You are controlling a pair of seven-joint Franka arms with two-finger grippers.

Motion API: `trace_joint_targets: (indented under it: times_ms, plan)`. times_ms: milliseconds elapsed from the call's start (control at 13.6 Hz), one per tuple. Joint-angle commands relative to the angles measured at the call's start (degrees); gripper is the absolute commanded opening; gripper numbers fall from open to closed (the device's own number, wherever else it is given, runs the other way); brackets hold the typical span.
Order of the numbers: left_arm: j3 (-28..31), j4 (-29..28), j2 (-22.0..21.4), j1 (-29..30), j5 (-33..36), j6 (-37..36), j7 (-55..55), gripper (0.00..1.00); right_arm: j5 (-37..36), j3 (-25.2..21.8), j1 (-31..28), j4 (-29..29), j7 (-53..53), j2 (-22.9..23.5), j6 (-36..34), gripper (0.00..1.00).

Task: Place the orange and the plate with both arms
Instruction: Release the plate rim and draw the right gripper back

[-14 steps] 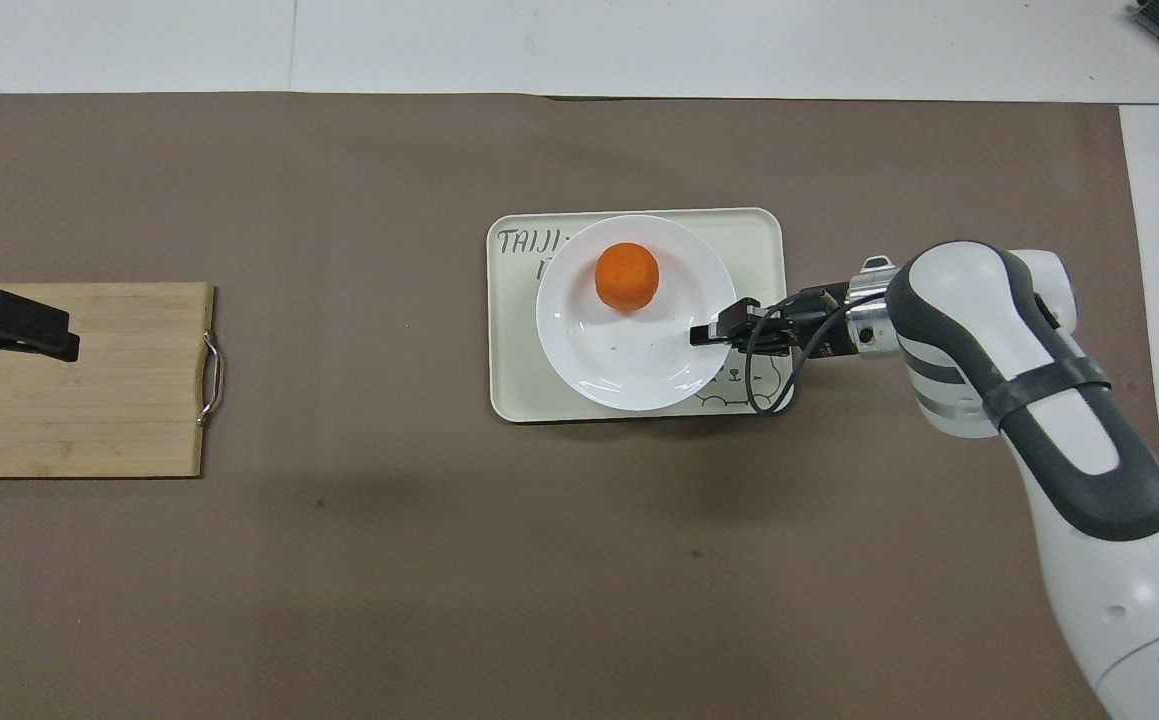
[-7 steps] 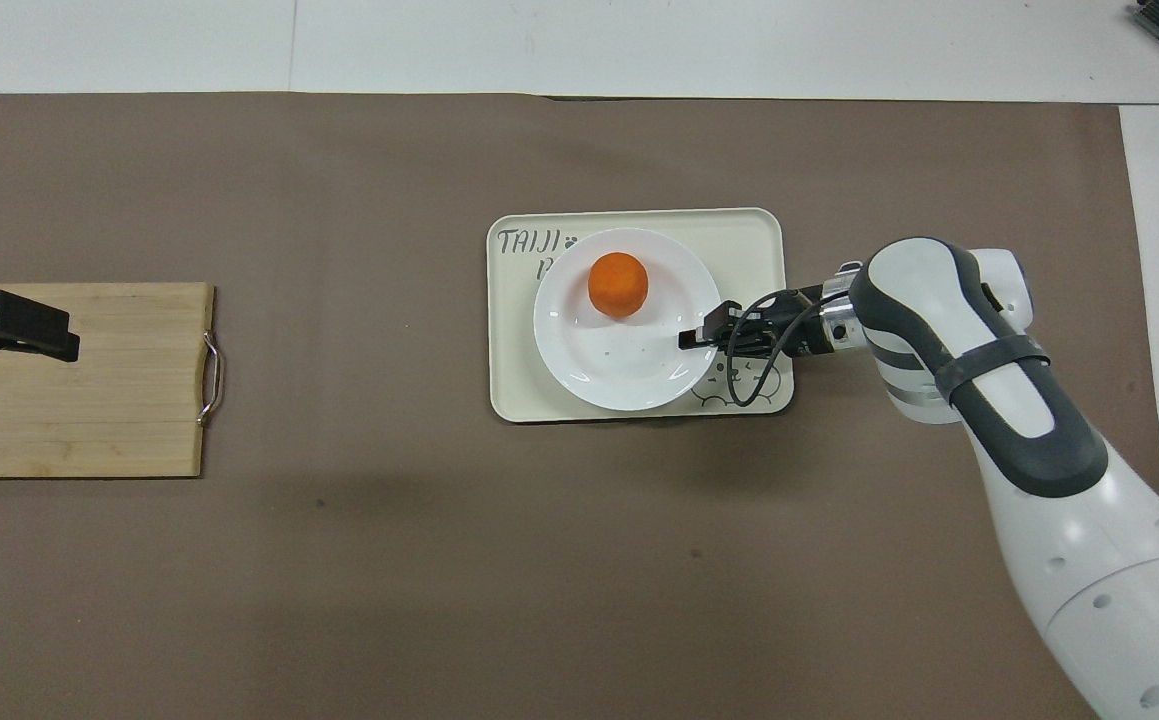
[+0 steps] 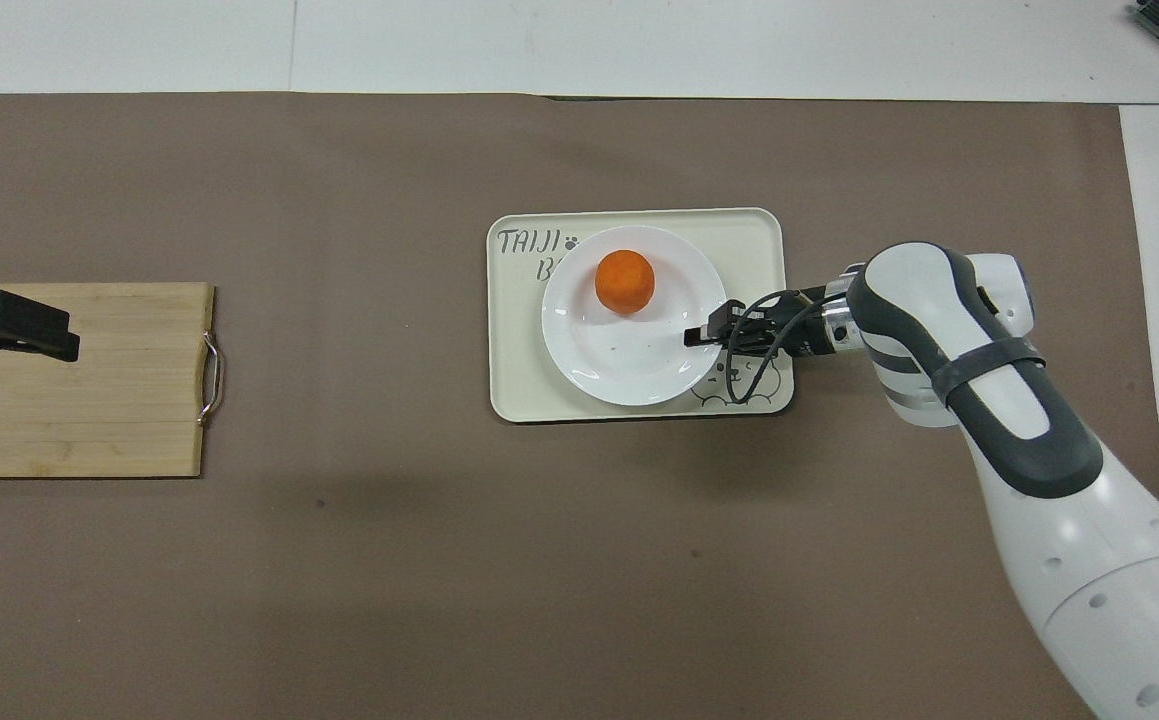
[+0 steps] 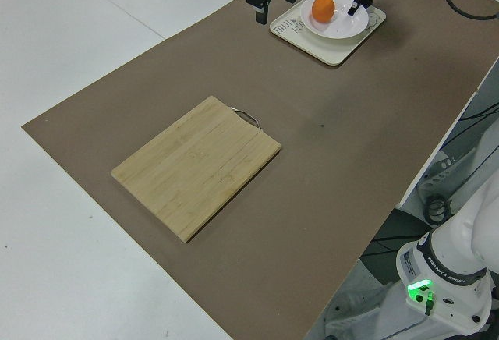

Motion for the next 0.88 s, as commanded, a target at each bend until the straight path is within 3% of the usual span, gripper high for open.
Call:
trace_joint_targets:
  times_ms: [0,74,295,516,811]
  plan:
    - [-0.06,1.13,0.26,0.03,0.9,-0.97,-0.66,1.0,-1.34,0.35,0.07,-1.05,2.08,-1.15,1.17,0.58]
    - [-0.06,1.13,0.26,0.03,0.9,-0.97,-0.66,1.0,-2.47,0.26,0.16,-0.7,1.21,-1.06,1.35,1.0]
    - [-0.06,1.13,0.26,0.03,0.9,-0.97,-0.58,1.0,-15.72,0.08,-0.71,2.02,3.47,-3.33,1.35,1.0]
    - [-0.06,1.13,0.17,0.03,0.9,-0.97,-0.66,1.0,-23.54,-0.88,-1.6,2.29,4.72,-7.63,1.35,1.0]
    - [-0.06,1.13,0.17,0.03,0.9,-0.97,-0.58,1.0,-43.57,-1.24,-2.13,2.47,12.69,-15.45,0.47,1.0]
